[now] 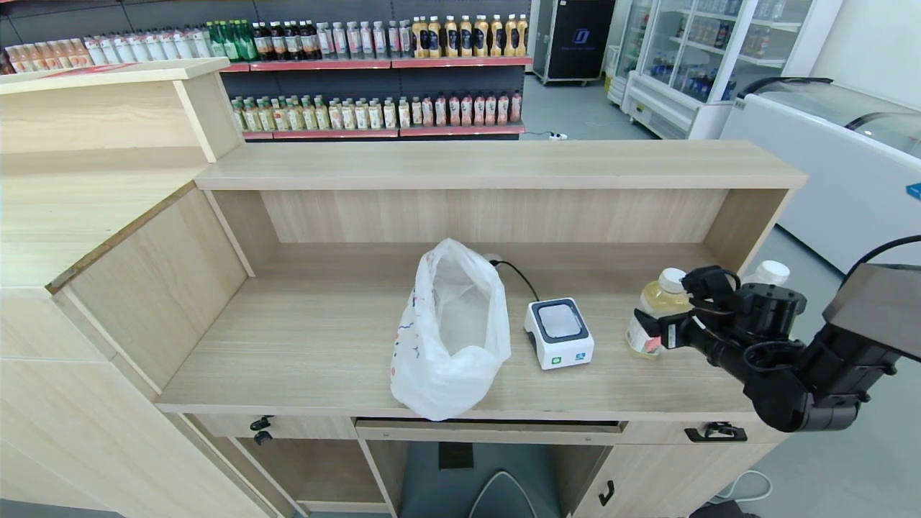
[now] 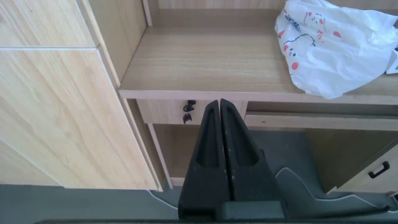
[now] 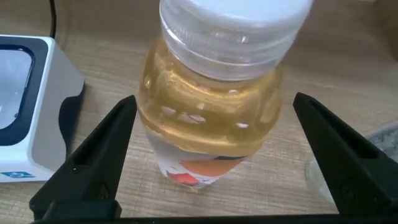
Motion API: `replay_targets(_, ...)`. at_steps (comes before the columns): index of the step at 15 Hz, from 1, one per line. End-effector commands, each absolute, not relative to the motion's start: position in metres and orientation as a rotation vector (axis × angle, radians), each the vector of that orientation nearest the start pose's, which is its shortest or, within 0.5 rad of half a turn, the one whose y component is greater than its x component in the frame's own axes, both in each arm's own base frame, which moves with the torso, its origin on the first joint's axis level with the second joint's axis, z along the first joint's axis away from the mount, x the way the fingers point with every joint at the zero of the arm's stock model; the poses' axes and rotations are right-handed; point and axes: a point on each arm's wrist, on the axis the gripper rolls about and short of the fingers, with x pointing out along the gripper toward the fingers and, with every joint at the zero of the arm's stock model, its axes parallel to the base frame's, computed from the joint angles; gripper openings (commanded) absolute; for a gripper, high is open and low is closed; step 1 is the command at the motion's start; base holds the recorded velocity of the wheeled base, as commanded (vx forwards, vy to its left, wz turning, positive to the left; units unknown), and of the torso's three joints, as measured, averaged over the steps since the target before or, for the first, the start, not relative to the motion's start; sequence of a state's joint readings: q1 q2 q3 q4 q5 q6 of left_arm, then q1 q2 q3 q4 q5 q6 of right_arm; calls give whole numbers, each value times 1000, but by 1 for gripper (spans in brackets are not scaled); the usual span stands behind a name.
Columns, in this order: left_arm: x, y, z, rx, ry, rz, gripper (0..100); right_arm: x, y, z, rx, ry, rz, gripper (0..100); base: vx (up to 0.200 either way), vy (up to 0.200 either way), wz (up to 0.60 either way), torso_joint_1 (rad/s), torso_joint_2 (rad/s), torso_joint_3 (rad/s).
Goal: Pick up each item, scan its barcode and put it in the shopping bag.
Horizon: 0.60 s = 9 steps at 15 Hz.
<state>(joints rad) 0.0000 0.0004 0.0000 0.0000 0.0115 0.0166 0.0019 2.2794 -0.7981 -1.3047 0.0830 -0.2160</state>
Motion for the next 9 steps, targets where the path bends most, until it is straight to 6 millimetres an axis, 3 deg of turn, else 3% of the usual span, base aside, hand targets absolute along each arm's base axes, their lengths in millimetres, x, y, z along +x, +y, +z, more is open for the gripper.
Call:
replay_targets(1,-23,0,75,17,0,12,0,394,7,32,-209,177,116,100,0,0,0,0,0,0)
replay_targets(9,-23,0,75,17,0,12,0,425,27,19,-215,126,163,100,0,0,0,0,0,0)
